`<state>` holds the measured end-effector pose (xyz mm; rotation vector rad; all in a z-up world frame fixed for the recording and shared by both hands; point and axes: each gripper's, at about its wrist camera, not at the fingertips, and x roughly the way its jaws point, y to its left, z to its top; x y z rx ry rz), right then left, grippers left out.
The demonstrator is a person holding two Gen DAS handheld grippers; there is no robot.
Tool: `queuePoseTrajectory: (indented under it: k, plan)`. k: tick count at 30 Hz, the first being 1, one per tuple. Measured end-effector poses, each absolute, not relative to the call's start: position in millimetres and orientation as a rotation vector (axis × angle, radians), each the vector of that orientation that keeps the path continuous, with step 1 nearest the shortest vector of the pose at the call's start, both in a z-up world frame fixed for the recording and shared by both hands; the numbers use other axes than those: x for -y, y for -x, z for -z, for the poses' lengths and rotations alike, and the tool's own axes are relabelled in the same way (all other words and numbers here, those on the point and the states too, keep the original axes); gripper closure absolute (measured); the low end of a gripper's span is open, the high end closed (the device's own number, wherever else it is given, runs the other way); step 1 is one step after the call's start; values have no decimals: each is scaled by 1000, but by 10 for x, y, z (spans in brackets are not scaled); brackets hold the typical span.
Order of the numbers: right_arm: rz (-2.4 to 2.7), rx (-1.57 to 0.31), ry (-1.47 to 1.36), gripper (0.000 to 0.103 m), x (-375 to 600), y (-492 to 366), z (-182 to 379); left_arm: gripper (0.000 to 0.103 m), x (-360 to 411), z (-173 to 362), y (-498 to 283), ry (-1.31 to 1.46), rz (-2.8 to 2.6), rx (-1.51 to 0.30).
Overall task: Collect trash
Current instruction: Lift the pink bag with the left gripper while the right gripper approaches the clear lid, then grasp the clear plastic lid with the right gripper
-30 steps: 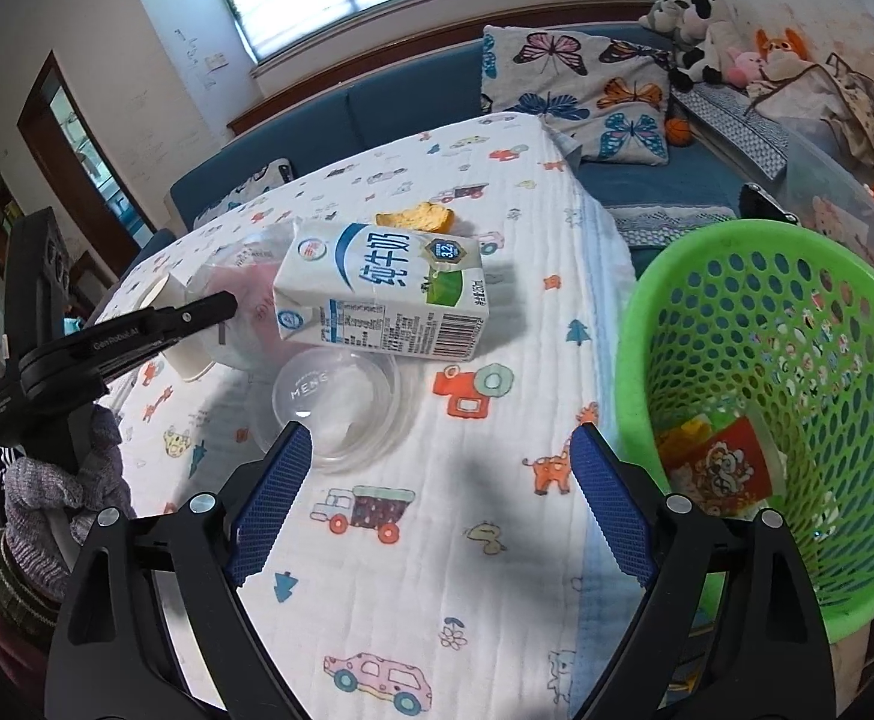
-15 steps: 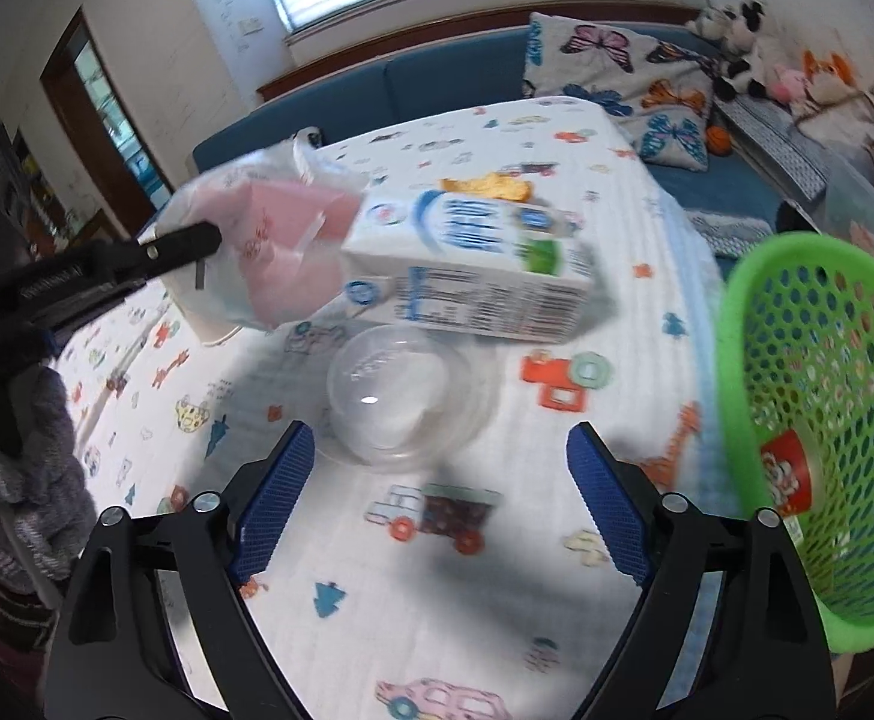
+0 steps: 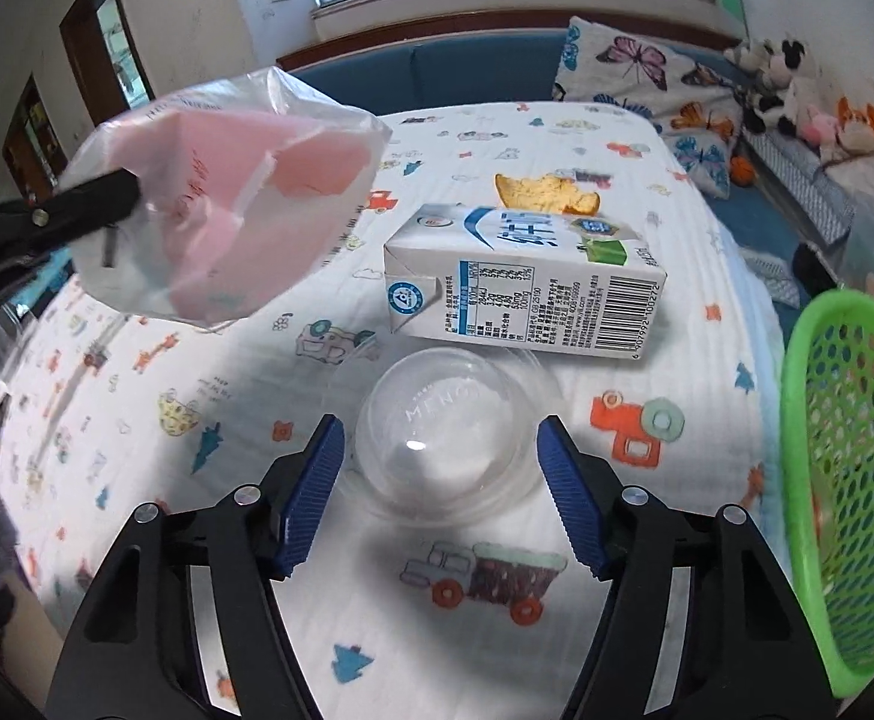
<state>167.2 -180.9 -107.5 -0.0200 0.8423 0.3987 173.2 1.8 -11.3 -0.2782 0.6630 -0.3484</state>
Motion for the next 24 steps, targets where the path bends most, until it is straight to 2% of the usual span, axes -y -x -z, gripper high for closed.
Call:
queuePoseTrajectory:
  k: [4, 24]
  plan:
    - [-404, -842, 40, 43, 1752, -1677, 1090, 99, -53, 90, -1700, 286, 349, -656]
    - [-394, -821, 6, 46, 1812, -1611, 1025, 99, -84, 30, -1574, 289, 353, -639]
